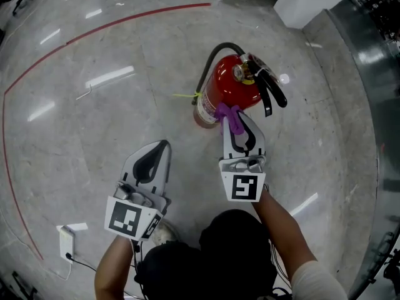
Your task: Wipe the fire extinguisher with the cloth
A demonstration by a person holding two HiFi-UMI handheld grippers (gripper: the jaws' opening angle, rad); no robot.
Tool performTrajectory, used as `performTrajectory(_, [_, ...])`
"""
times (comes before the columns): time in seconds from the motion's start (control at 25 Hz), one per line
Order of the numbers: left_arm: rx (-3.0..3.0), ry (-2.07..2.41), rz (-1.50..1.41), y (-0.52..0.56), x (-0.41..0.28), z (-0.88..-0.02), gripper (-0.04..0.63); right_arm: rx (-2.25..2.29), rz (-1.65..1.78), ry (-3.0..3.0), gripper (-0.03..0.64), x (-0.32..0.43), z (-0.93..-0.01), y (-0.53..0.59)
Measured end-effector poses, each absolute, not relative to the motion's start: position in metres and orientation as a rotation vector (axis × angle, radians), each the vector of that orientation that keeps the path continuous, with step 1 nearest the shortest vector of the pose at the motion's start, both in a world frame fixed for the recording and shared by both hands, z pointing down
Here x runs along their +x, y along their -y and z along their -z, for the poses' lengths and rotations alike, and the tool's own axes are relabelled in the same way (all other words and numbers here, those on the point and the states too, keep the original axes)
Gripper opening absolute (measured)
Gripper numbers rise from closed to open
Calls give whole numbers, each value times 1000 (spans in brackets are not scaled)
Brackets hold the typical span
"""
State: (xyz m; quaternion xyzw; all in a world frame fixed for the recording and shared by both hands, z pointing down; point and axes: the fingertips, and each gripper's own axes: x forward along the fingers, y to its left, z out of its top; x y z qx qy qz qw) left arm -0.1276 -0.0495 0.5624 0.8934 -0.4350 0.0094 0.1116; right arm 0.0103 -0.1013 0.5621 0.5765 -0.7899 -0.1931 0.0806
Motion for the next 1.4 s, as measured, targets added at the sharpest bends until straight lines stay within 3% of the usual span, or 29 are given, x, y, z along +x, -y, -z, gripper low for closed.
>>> performTrajectory(1.4, [2523, 1279, -61, 41, -159, -606, 3, 1229, 275, 2184, 67, -45, -824, 131])
